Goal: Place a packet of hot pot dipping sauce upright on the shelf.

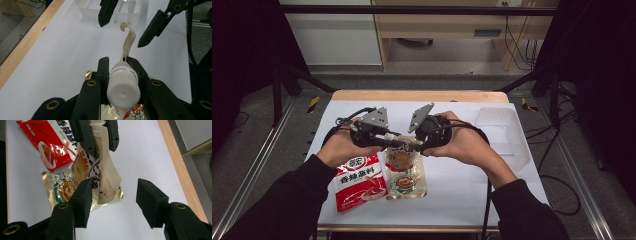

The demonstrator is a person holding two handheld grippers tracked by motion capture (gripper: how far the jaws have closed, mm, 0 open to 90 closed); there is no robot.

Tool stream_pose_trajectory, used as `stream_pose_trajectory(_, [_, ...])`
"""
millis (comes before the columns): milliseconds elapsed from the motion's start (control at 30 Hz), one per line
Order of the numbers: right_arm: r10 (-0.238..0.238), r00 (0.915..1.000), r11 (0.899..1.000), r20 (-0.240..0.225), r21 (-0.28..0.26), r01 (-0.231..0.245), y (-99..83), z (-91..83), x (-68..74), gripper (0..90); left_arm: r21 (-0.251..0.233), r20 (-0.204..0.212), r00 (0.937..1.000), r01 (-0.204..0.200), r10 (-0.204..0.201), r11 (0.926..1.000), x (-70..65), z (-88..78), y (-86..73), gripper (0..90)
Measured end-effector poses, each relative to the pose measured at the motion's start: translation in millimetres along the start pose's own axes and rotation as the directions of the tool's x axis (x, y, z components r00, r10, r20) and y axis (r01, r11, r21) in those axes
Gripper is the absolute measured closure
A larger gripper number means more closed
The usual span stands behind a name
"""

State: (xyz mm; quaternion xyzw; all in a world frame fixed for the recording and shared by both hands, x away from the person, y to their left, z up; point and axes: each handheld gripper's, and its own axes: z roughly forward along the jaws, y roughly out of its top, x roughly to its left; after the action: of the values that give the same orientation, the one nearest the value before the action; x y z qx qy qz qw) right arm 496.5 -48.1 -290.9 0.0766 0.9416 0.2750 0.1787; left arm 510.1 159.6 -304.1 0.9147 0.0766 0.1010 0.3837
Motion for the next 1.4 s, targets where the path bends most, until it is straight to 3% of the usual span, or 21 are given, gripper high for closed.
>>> stream_pose_trajectory(267, [-0.013,0.9999,1.000,0.001,0.016,0.013,2.3,-1.9,-0.9,48.3,0.005,0.011,0.9999,-0.009,0.009,0.9999,-1.1,2.0,-0.2,74.1])
stream_pose_trajectory(600, [-0.047,0.9980,0.998,-0.042,0.031,0.048,6.2,5.5,3.4,54.5,0.017,0.025,0.9995,-0.022,0.022,0.9996,-2.8,3.3,-0.5,74.0])
stream_pose_trajectory(767, [-0.058,0.9965,0.998,-0.060,0.032,0.060,8.1,7.2,3.3,60.8,0.011,0.031,0.9994,-0.018,0.018,0.9998,-2.6,3.8,-1.7,74.0])
stream_pose_trajectory(867, [-0.057,0.9947,0.997,-0.086,0.044,0.061,8.4,9.7,4.1,69.0,0.013,0.030,0.9994,-0.020,0.019,0.9997,-2.6,4.1,-2.1,74.1])
stream_pose_trajectory(1000, [-0.063,0.9920,0.996,-0.109,0.054,0.070,9.7,12.6,6.1,71.9,0.011,0.036,0.9991,-0.021,0.020,0.9997,-3.5,4.8,-1.9,74.0])
stream_pose_trajectory(1400, [-0.053,0.9906,0.995,-0.126,0.078,0.063,11.6,17.1,6.4,86.1,0.018,0.052,0.9985,-0.020,0.019,0.9996,-3.3,6.2,-6.5,74.0])
